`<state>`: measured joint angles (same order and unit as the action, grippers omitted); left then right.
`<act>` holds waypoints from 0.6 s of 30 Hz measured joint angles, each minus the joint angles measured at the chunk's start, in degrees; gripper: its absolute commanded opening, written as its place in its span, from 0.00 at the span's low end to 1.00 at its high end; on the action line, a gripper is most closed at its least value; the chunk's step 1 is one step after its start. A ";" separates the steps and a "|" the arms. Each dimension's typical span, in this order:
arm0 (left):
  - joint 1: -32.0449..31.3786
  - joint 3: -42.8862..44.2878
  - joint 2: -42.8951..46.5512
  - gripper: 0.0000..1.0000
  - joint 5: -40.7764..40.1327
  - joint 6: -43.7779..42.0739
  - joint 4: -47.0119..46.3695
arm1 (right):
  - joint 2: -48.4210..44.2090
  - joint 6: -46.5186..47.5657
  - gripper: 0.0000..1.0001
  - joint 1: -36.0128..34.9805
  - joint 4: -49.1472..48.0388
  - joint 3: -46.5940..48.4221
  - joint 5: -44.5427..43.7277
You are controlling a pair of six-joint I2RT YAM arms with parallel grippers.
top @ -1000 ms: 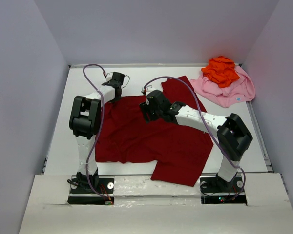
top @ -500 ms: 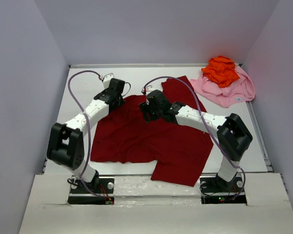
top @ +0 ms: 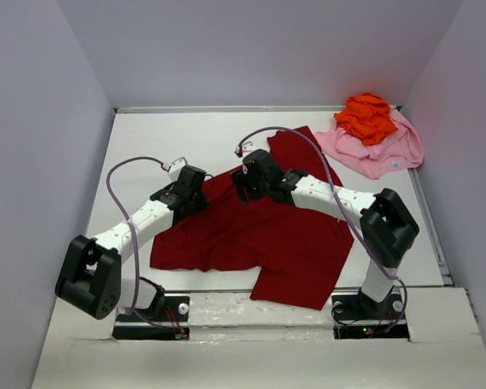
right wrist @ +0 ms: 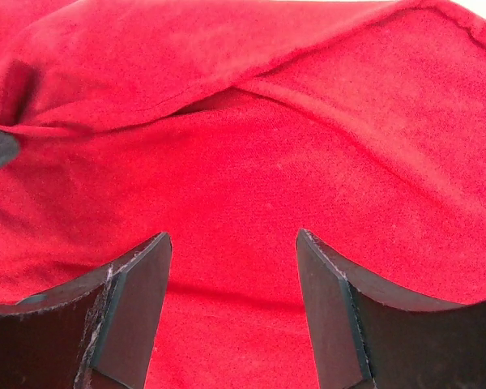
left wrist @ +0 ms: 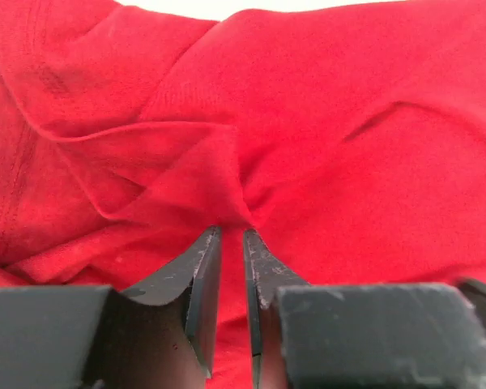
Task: Fold and stack the t-shirts
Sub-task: Flatten out the 1/3-folded T-shirt at the center of the board.
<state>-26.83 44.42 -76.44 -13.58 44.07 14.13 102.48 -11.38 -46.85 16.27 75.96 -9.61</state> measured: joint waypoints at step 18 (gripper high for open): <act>-0.46 14.14 -6.88 0.27 -9.05 -4.20 1.88 | 0.04 0.00 0.69 0.02 0.02 0.00 0.00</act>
<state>-27.29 58.57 -83.33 -22.63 39.88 16.01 102.52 -11.38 -46.83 16.29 75.96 -9.61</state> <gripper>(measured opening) 0.276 0.687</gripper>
